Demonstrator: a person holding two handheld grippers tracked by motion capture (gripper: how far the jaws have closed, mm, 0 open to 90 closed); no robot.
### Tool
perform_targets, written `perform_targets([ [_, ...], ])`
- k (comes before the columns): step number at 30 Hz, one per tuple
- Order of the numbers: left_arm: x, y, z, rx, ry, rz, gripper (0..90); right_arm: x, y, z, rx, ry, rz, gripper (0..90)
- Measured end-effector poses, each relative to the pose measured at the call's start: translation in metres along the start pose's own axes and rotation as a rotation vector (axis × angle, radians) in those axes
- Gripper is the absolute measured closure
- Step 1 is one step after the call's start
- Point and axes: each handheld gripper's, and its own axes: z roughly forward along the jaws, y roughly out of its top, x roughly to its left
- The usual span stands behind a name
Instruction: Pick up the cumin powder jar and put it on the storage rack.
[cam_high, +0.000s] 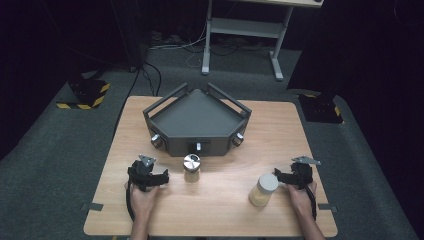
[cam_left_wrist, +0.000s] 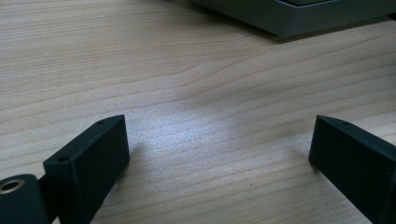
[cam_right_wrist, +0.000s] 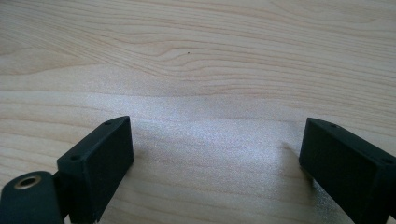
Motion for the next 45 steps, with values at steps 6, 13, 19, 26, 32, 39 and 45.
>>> perform_targets([
  [6, 0.0, 0.0, 0.0, 0.0, 0.0, -0.001, 4.9, 0.0, 0.0, 0.0, 0.0, 0.0, 0.0, 9.3],
  [13, 0.0, 0.001, 0.0, 0.006, -0.004, 0.004, 3.9, 0.0, 0.0, 0.0, 0.0, 0.0, 0.0, 9.3],
  [19, 0.001, 0.002, 0.001, 0.013, -0.019, 0.018, 0.9, 0.0, 0.0, 0.0, 0.0, -0.001, 0.0, 9.3],
  [26, -0.005, -0.002, -0.003, 0.009, -0.029, 0.043, 0.5, 0.0, 0.0, 0.0, 0.0, -0.002, 0.001, 9.3],
  [32, -0.008, -0.011, -0.013, 0.004, -0.069, 0.095, 0.5, 0.0, 0.0, 0.0, 0.0, -0.002, 0.001, 9.4],
  [39, -0.016, -0.024, -0.031, -0.013, -0.119, 0.144, 0.6, 0.001, 0.0, 0.0, 0.0, -0.003, 0.001, 9.5],
  [45, -0.03, -0.026, -0.041, -0.035, -0.166, 0.189, 1.1, 0.001, 0.0, 0.0, 0.0, -0.003, 0.001, 9.6],
])
